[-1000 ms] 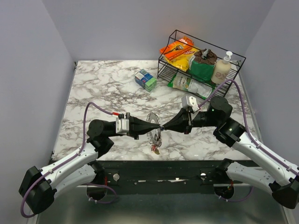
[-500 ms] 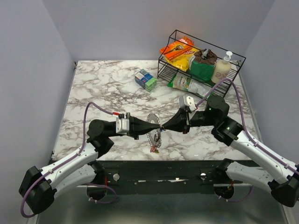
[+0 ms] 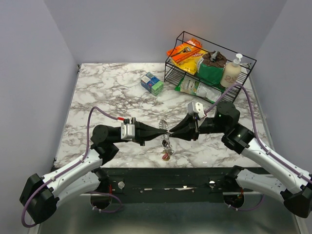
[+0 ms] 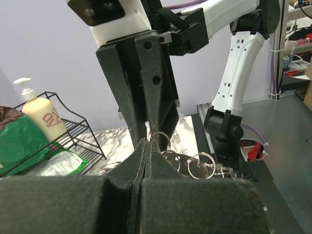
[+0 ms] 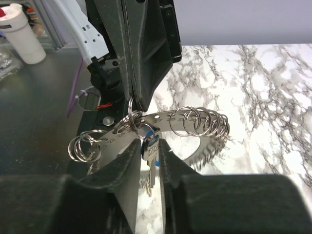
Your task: Put the keys on the keyring
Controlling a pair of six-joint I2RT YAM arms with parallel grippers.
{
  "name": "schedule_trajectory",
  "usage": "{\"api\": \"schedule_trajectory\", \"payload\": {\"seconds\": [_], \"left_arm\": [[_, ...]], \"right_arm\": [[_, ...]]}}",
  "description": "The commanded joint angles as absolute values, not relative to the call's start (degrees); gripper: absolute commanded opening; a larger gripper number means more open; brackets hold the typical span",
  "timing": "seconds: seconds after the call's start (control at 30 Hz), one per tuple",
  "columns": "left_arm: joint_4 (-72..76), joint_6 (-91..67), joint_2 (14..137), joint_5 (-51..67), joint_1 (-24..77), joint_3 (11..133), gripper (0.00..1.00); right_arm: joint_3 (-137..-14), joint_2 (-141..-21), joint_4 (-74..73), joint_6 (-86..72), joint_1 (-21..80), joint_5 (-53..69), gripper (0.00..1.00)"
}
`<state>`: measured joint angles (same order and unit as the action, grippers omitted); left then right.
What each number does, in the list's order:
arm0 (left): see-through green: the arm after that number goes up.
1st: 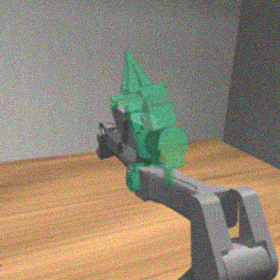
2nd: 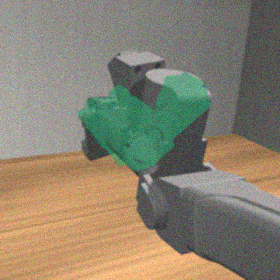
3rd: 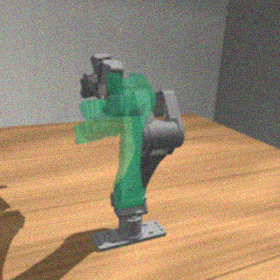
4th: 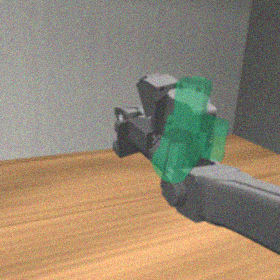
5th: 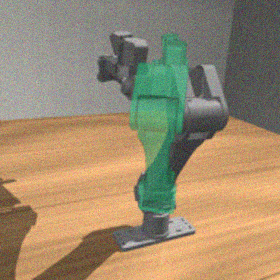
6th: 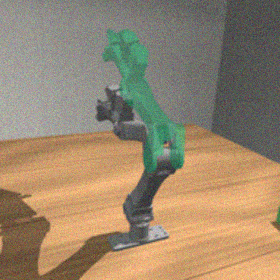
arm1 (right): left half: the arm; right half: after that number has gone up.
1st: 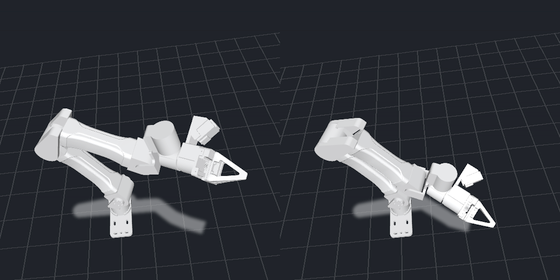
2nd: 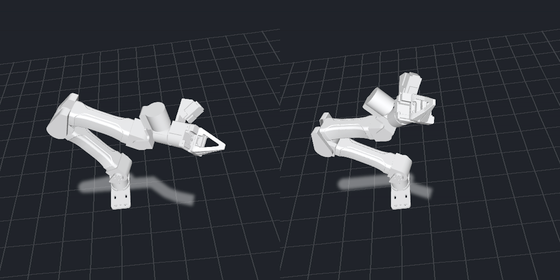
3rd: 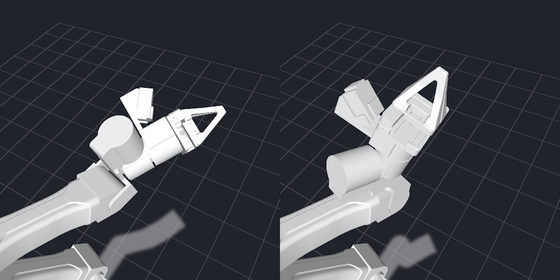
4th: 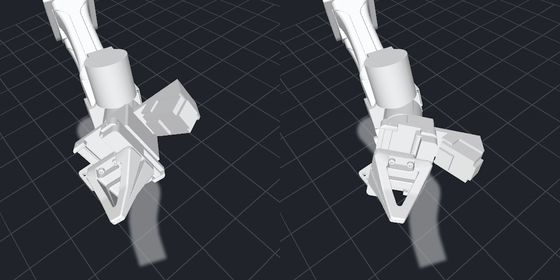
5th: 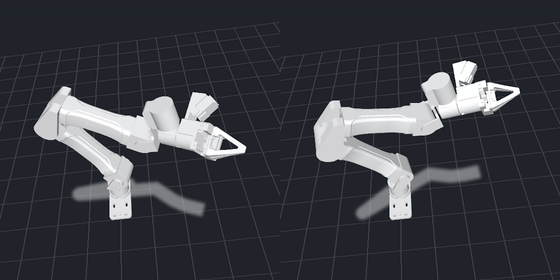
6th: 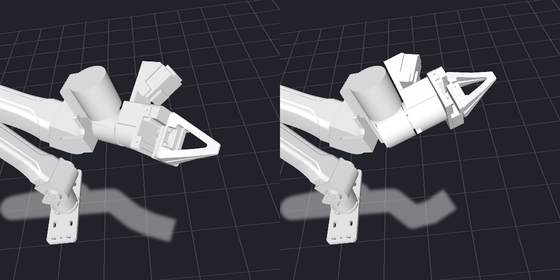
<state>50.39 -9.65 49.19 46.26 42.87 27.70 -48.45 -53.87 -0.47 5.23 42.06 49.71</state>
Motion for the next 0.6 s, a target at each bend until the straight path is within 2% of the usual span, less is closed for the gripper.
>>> {"api": "schedule_trajectory", "payload": {"seconds": [0.0, 0.23, 0.27, 0.47, 0.57], "left_arm": [[51.1, -7.8, 47.8, 44.7, 43.0, 29.6, 0.0], [48.3, -6.3, 46.9, 43.8, 43.0, 29.7, 0.0], [48.1, -6.2, 46.8, 43.7, 43.0, 29.6, 0.0], [47.0, -5.4, 46.3, 42.7, 43.0, 29.4, 0.0], [46.5, -5.1, 46.7, 41.9, 43.0, 29.4, 0.0]], "right_arm": [[-46.4, -51.3, -2.2, 6.6, 42.4, 45.5, 0.32], [-43.6, -47.7, -1.0, 6.5, 42.4, 38.2, 0.57], [-43.0, -47.0, -0.5, 6.1, 42.4, 37.4, 0.64], [-38.2, -40.0, 5.5, 4.4, 42.4, 31.6, 0.89], [-38.4, -39.6, 5.8, 3.9, 42.4, 31.2, 0.98]]}}
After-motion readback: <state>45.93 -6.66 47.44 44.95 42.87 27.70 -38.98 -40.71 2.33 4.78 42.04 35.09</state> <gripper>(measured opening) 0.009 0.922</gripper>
